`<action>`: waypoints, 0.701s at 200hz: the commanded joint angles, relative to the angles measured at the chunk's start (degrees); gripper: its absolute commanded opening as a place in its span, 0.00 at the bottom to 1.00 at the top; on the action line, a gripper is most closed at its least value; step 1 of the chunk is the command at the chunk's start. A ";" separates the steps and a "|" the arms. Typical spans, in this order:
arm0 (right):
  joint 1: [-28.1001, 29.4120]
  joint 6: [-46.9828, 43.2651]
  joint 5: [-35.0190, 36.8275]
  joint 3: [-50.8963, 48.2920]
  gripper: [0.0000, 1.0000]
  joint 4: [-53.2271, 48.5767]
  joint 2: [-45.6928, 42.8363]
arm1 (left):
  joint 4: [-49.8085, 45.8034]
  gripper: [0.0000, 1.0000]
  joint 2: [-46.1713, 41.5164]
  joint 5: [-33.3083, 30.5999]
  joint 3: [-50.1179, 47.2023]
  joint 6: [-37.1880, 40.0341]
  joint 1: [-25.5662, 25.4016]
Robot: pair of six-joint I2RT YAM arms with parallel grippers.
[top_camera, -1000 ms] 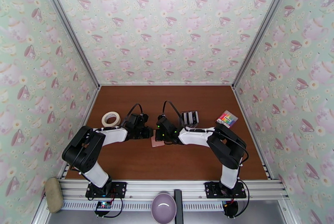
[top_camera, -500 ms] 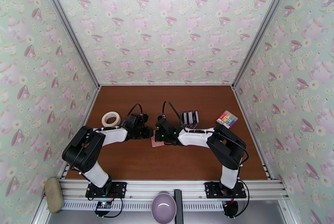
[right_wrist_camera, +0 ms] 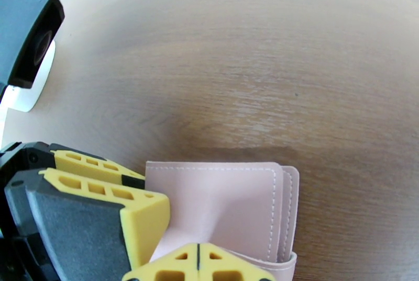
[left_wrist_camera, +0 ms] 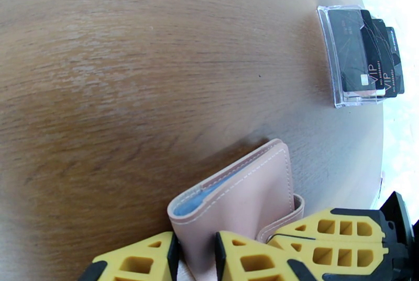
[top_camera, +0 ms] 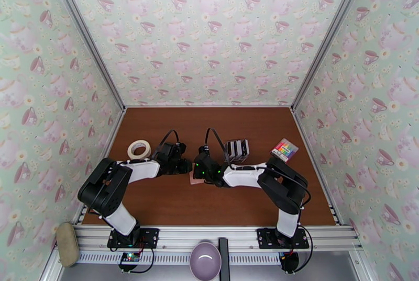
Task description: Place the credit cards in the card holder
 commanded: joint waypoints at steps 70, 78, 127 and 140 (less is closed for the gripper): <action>2.75 2.38 -7.04 -7.14 0.12 -14.92 6.16 | -1.92 0.26 2.36 -0.90 0.21 0.32 -0.45; 2.75 2.23 -7.02 -7.09 0.13 -15.05 5.82 | -1.92 0.26 2.36 -0.83 0.21 0.32 -0.45; 2.84 2.22 -6.76 -6.69 0.20 -15.38 5.20 | -2.01 0.27 2.19 -0.94 0.10 0.42 -0.45; 2.85 2.25 -6.28 -6.86 0.24 -15.03 4.31 | -2.00 0.26 2.18 -0.90 0.18 0.40 -0.45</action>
